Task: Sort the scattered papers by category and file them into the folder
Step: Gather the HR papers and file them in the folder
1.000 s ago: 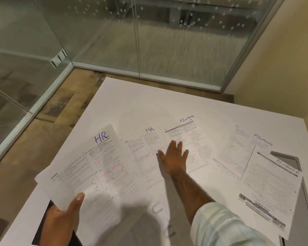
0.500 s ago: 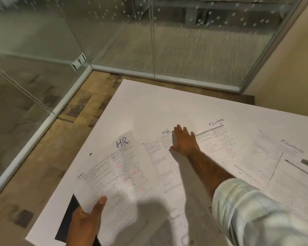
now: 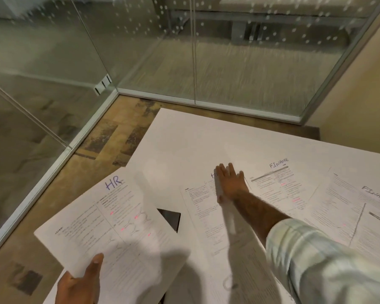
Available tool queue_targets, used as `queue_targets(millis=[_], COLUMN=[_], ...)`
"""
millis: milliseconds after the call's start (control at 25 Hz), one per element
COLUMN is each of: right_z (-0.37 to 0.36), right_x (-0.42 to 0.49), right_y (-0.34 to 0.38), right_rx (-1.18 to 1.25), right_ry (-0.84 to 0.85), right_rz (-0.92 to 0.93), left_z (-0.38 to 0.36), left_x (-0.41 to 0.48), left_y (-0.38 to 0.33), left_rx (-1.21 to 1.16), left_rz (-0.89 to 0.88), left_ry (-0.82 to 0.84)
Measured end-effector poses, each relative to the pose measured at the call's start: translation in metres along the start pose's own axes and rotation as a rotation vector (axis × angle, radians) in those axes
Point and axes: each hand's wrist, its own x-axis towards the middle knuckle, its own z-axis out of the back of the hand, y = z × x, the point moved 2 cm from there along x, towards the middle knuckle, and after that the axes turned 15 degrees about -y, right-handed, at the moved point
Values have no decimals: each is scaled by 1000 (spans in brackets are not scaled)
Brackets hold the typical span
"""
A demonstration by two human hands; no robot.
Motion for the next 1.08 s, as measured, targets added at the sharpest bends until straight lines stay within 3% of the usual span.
queue_targets(millis=[160, 400, 600, 680, 880, 1080], right_z=[4, 13, 11, 29, 132, 233], right_x=[14, -10, -35, -44, -89, -198], right_y=[1, 22, 9, -4, -49, -119], right_rx=[27, -64, 221, 376, 594, 936], right_ry=[96, -96, -155, -260, -765, -947], right_rz=[5, -16, -234, -377, -545, -673], left_z=[-8, 1, -5, -9, -21, -33], left_x=[-9, 3, 12, 13, -11, -55], left_y=[-5, -1, 9, 16, 6, 3], left_rx=[-22, -63, -130, -150, -202, -228], left_rz=[-25, -41, -113, -140, -158, -135], left_ry=[34, 22, 123, 129, 253, 422])
